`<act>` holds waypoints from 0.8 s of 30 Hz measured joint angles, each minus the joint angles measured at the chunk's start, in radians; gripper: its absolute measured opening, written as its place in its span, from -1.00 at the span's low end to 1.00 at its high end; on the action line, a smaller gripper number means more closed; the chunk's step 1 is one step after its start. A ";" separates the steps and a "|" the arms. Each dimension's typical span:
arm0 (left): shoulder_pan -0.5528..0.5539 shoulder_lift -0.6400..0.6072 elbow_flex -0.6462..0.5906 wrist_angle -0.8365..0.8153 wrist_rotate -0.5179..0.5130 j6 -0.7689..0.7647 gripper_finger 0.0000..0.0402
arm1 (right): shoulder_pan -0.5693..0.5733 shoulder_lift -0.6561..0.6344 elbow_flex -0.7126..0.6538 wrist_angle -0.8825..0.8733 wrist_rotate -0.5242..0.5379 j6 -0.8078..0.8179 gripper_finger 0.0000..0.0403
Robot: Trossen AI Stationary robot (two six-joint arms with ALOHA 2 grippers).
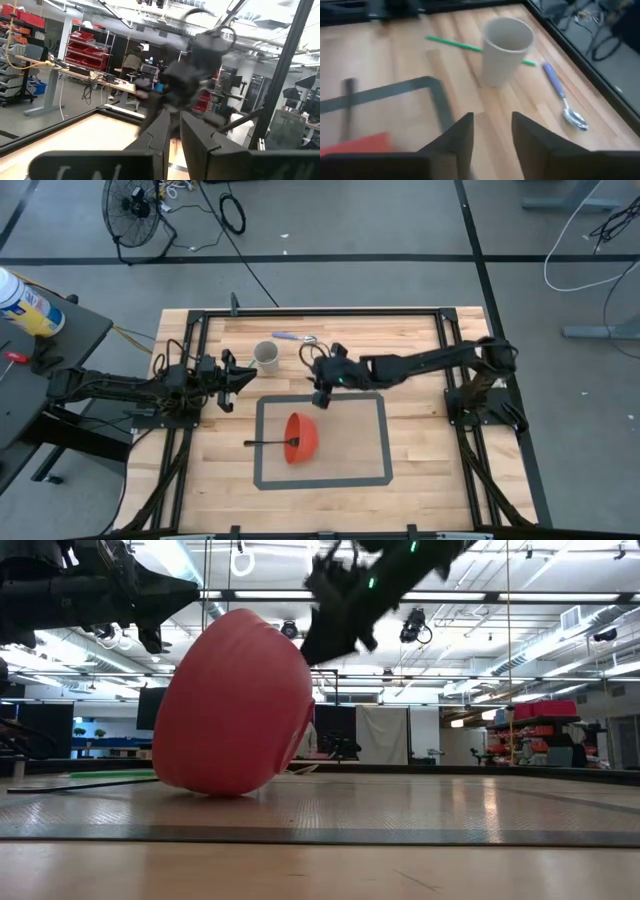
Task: Pick & Place Utensil
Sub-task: Put the purple spoon into the orange bowl on the brown table mat
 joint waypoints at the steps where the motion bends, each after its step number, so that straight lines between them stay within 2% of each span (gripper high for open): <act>1: 0.000 0.000 0.000 0.000 0.000 0.000 -0.76 | -0.023 0.010 -0.010 -0.004 -0.012 0.001 -0.25; 5: 0.000 0.000 0.000 -0.006 -0.003 0.002 -0.76 | -0.127 0.075 -0.025 -0.013 -0.079 -0.007 -0.15; 8: 0.000 0.000 0.000 -0.010 -0.006 0.003 -0.76 | -0.195 0.123 -0.025 -0.014 -0.101 -0.079 -0.14; 11: 0.000 0.000 0.000 -0.011 -0.007 0.003 -0.76 | -0.239 0.151 -0.026 -0.012 -0.102 -0.275 -0.14; 18: 0.000 0.000 0.000 -0.016 -0.007 0.006 -0.76 | -0.307 0.166 -0.026 -0.002 -0.059 -0.885 -0.14; 21: 0.000 0.000 0.000 -0.016 -0.010 0.010 -0.76 | -0.352 0.166 -0.026 0.041 -0.112 -1.029 -0.14; 24: 0.000 0.000 0.000 -0.017 -0.011 0.030 -0.76 | -0.394 0.166 -0.026 0.079 -0.164 -1.058 -0.14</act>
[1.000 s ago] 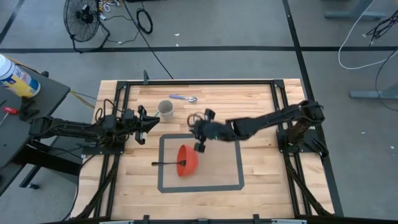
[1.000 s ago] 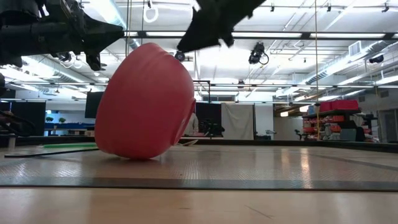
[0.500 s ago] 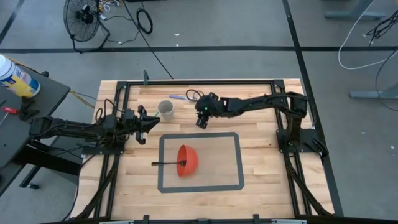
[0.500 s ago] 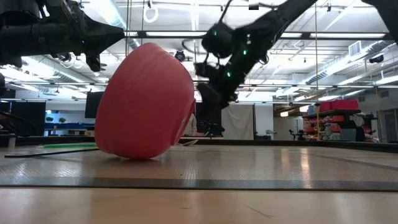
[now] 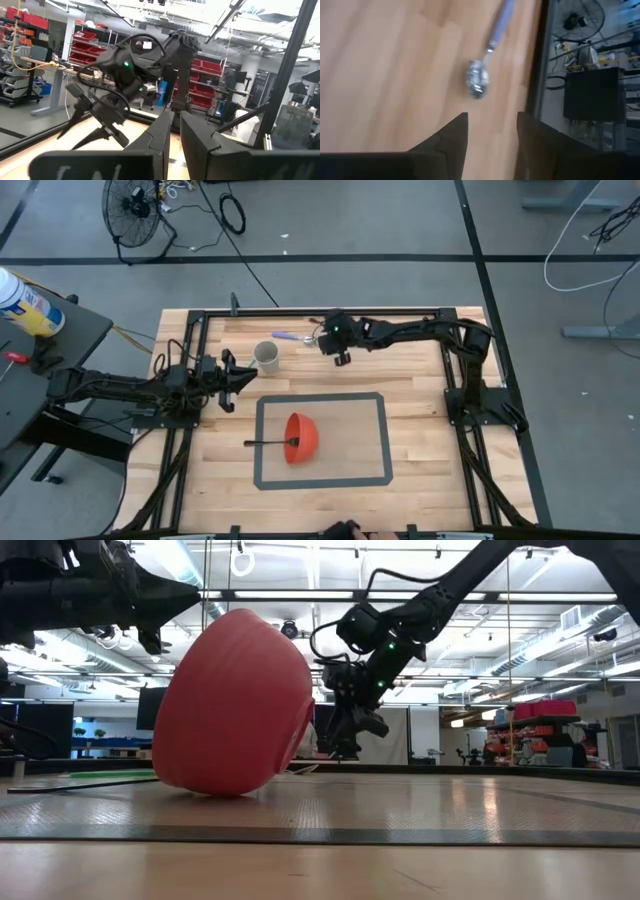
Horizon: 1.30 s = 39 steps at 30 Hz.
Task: Pick & Place Utensil
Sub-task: Put the purple spoon into the orange bowl on the brown table mat
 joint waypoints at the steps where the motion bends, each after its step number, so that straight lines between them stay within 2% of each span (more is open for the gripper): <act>1: 0.000 0.000 0.000 -0.002 0.000 0.004 -0.76 | -0.013 0.002 0.000 0.007 -0.010 -0.010 -0.14; 11: 0.000 0.000 0.000 -0.006 -0.028 0.009 -0.76 | -0.041 0.130 0.078 0.002 -0.001 -0.240 -0.20; 15: 0.000 0.000 0.000 -0.007 -0.039 0.008 -0.76 | -0.043 0.140 0.162 -0.072 -0.004 -0.346 -0.26; 17: 0.000 0.000 0.000 -0.011 -0.044 0.009 -0.76 | -0.048 0.153 0.194 -0.141 0.001 -0.331 -0.29; 19: 0.000 0.000 0.000 -0.014 -0.052 0.009 -0.76 | -0.058 0.158 0.219 -0.175 -0.016 -0.178 -0.32; 24: 0.001 0.000 0.000 -0.021 -0.097 0.033 -0.76 | -0.104 0.148 0.287 -0.161 -0.173 0.431 -0.40; 30: 0.001 0.000 0.000 -0.020 -0.106 0.032 -0.76 | -0.160 0.152 0.291 -0.170 -0.385 1.053 -0.46; 34: 0.001 0.000 0.000 -0.020 -0.106 0.024 -0.76 | -0.191 0.183 0.292 -0.135 -0.493 1.284 -0.45; 36: 0.001 0.000 0.000 -0.020 -0.106 0.024 -0.76 | -0.197 0.214 0.321 -0.146 -0.497 1.325 -0.40; 39: 0.001 0.000 0.000 -0.019 -0.106 0.000 -0.76 | -0.198 0.288 0.421 -0.263 -0.511 1.338 -0.31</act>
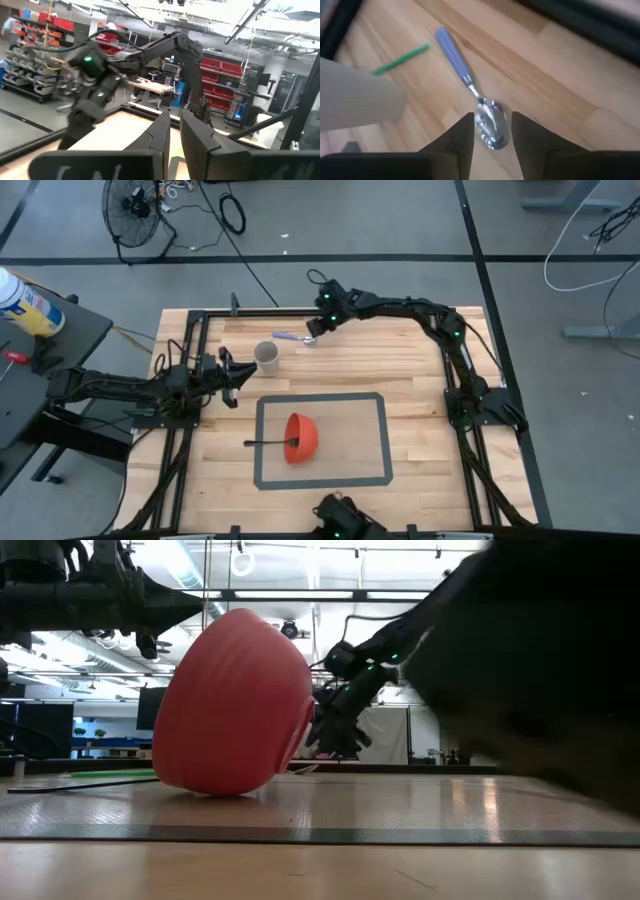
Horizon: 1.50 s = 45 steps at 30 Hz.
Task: Pick & Place Utensil
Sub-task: Put the purple spoon into the orange bowl on the brown table mat
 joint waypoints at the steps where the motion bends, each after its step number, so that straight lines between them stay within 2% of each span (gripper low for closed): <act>1: 0.000 0.000 0.000 0.000 0.002 -0.003 -0.76 | 0.000 0.028 0.047 -0.036 -0.018 0.000 -0.28; 7: -0.001 0.000 0.000 -0.001 0.059 -0.049 -0.76 | -0.007 0.156 0.345 -0.335 -0.023 -0.062 -0.12; 10: -0.001 0.000 0.000 -0.001 0.090 -0.062 -0.76 | -0.019 0.205 0.419 -0.462 -0.027 -0.067 -0.07; 13: -0.001 0.000 0.000 -0.001 0.098 -0.078 -0.76 | -0.031 0.219 0.431 -0.507 -0.093 -0.014 -0.02; 18: -0.001 0.000 0.000 -0.001 0.102 -0.081 -0.76 | -0.036 0.220 0.395 -0.448 -0.178 0.129 0.03; 24: -0.001 0.000 0.000 0.002 0.102 -0.082 -0.76 | -0.041 0.220 0.391 -0.406 -0.180 0.225 0.00; 30: -0.001 0.000 0.000 0.001 0.113 -0.089 -0.76 | -0.056 0.220 0.391 -0.400 -0.202 0.218 -0.05; 34: -0.001 0.000 0.000 0.001 0.136 -0.089 -0.76 | -0.053 0.207 0.390 -0.431 -0.162 0.071 -0.08; 38: -0.001 0.000 0.000 -0.003 0.136 -0.088 -0.76 | -0.004 0.141 0.390 -0.544 0.023 -0.136 -0.12; 41: 0.000 0.000 0.000 -0.052 0.134 -0.089 -0.76 | 0.052 0.090 0.390 -0.591 0.166 -0.217 -0.14; 45: 0.000 0.007 0.014 -0.125 0.115 -0.084 -0.76 | 0.130 0.007 0.364 -0.579 0.253 -0.281 -0.15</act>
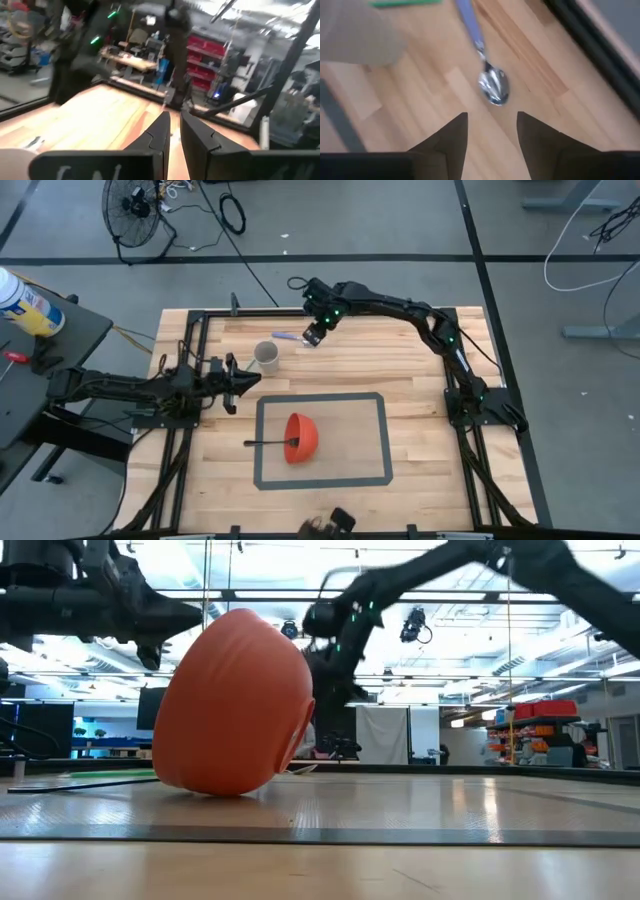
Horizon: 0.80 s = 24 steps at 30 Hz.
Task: Pick & Place Utensil
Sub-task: Put the purple spoon into the orange bowl on the brown table mat
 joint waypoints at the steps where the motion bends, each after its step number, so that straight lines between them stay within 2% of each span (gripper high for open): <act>1: 0.000 0.003 0.015 -0.026 -0.009 0.000 -0.76 | 0.020 -0.027 -0.021 0.013 0.024 -0.011 -0.15; 6: 0.000 0.060 0.114 -0.171 -0.046 -0.006 -0.76 | 0.155 -0.164 -0.239 0.154 0.153 -0.033 -0.15; 10: 0.016 0.160 0.228 -0.283 -0.133 0.002 -0.76 | 0.271 -0.309 -0.489 0.400 0.198 0.007 -0.15; 12: 0.061 0.221 0.303 -0.349 -0.127 0.009 -0.76 | 0.329 -0.369 -0.611 0.521 0.224 0.035 -0.15; 18: 0.252 0.425 0.511 -0.450 0.085 0.057 -0.76 | 0.503 -0.496 -0.875 0.779 0.295 0.055 -0.15; 24: 0.428 0.627 0.678 -0.493 0.323 0.125 -0.76 | 0.654 -0.540 -1.000 0.936 0.391 0.080 -0.15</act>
